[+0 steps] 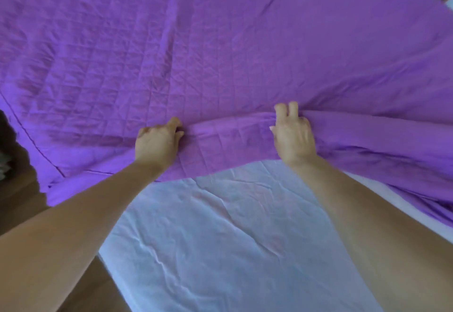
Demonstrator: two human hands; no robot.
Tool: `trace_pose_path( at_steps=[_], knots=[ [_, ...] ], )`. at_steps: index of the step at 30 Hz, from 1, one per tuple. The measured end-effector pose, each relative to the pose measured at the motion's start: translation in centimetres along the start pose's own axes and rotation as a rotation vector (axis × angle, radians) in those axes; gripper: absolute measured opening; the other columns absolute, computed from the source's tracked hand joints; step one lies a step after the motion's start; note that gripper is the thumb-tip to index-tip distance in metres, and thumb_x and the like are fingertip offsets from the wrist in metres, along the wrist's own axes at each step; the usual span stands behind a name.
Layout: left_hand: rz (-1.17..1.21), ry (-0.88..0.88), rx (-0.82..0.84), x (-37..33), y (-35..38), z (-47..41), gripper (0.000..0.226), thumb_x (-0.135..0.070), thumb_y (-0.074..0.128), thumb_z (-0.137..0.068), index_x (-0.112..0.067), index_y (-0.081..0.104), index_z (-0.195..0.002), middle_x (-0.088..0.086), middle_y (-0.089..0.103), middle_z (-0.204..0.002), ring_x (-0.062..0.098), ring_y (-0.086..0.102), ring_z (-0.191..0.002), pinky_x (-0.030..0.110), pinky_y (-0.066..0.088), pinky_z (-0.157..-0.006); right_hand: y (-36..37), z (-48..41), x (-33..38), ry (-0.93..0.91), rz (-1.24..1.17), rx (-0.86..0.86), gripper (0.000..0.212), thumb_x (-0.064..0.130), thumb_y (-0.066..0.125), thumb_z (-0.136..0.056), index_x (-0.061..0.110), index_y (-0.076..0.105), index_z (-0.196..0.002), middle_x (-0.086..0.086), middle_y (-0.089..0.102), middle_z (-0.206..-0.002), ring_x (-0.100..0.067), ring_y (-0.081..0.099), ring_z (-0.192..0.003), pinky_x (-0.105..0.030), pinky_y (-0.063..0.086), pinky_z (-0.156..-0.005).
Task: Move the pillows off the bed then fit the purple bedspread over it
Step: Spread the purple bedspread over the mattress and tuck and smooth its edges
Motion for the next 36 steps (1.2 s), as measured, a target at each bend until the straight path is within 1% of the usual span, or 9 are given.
trace_pose_path(
  at_steps=[4,7,10,14,18,21,25,31,36],
  knots=[
    [-0.001,0.014,-0.087,-0.5,1.2,-0.9,0.019,-0.022,0.049,-0.089,-0.010,0.054,-0.103,0.018,0.064,-0.095,0.036,0.059,-0.091,0.043,0.040,-0.080,6.1,0.0,0.5,-0.012,-0.167,0.227,0.030,0.016,0.055,-0.090,0.005,0.044,-0.116,-0.016,0.040,-0.126,-0.033,0.041,-0.121,-0.053,0.025,-0.106],
    [0.017,0.533,-0.264,-5.5,1.1,2.4,0.023,-0.034,0.047,-0.085,-0.017,0.051,-0.100,0.011,0.062,-0.112,0.030,0.056,-0.102,0.042,0.037,-0.089,9.4,0.9,0.5,-0.009,-0.226,0.387,0.026,0.025,0.046,-0.096,0.007,0.047,-0.114,-0.016,0.024,-0.145,-0.030,0.028,-0.135,-0.051,0.014,-0.111],
    [-0.181,0.818,-0.112,-7.4,4.8,5.1,0.032,-0.042,0.048,-0.083,-0.017,0.053,-0.103,0.008,0.060,-0.123,0.033,0.055,-0.114,0.051,0.038,-0.100,9.7,1.1,0.0,0.002,-0.292,0.413,0.032,0.032,0.046,-0.096,0.010,0.052,-0.119,-0.015,0.016,-0.152,-0.030,0.022,-0.140,-0.049,0.009,-0.114],
    [-0.215,0.779,-0.158,-7.2,4.1,4.5,0.014,-0.010,0.047,-0.082,-0.016,0.059,-0.088,0.007,0.066,-0.109,0.034,0.061,-0.106,0.053,0.038,-0.100,7.1,3.5,1.0,-0.234,-0.186,0.196,0.055,0.028,0.057,-0.069,0.011,0.048,-0.120,-0.022,0.036,-0.144,-0.039,0.041,-0.129,-0.061,0.022,-0.106],
    [-0.010,0.794,-0.242,-7.0,1.2,5.7,0.009,-0.012,0.053,-0.084,-0.018,0.058,-0.089,0.001,0.066,-0.103,0.026,0.059,-0.106,0.048,0.034,-0.102,7.4,5.4,1.5,-0.256,0.075,0.230,0.059,0.024,0.083,-0.053,0.011,0.055,-0.103,-0.021,0.047,-0.136,-0.045,0.050,-0.119,-0.067,0.031,-0.098],
    [0.089,0.810,-0.189,-7.3,0.0,7.9,0.011,-0.014,0.063,-0.080,-0.019,0.059,-0.089,-0.003,0.064,-0.103,0.021,0.053,-0.108,0.045,0.033,-0.103,5.7,5.3,2.4,-0.249,0.147,0.137,0.022,0.016,0.066,-0.068,0.013,0.064,-0.090,-0.019,0.056,-0.123,-0.042,0.055,-0.112,-0.065,0.034,-0.097],
    [0.177,0.806,-0.085,-7.6,-1.1,11.3,0.007,-0.018,0.053,-0.085,-0.023,0.057,-0.088,-0.007,0.062,-0.098,0.015,0.054,-0.099,0.038,0.032,-0.102,2.7,8.4,2.9,-0.300,0.096,0.039,0.026,0.017,0.042,-0.073,0.018,0.064,-0.088,-0.012,0.057,-0.117,-0.033,0.056,-0.110,-0.059,0.033,-0.099],
    [0.230,0.791,0.178,-6.4,0.9,18.7,0.005,-0.030,0.043,-0.092,-0.030,0.046,-0.088,-0.017,0.054,-0.088,0.005,0.055,-0.085,0.030,0.029,-0.102,1.1,18.7,3.2,-0.482,0.027,0.121,0.022,0.019,0.042,-0.066,0.022,0.061,-0.077,-0.002,0.061,-0.101,-0.023,0.060,-0.084,-0.055,0.031,-0.099],
    [0.260,0.726,0.284,-6.0,1.6,24.6,0.012,-0.033,0.036,-0.095,-0.031,0.043,-0.085,-0.018,0.050,-0.082,-0.003,0.053,-0.081,0.021,0.027,-0.102,0.3,26.4,3.5,-0.582,-0.063,0.245,0.027,0.020,0.071,-0.055,0.025,0.056,-0.077,0.006,0.057,-0.089,-0.014,0.058,-0.070,-0.048,0.027,-0.100]
  ],
)
Point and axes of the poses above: each hand's wrist, its own z-axis away from the middle knuckle, its own y-axis out of the palm, x = y × z, the point moved 9 cm from there along -z, towards the middle knuckle
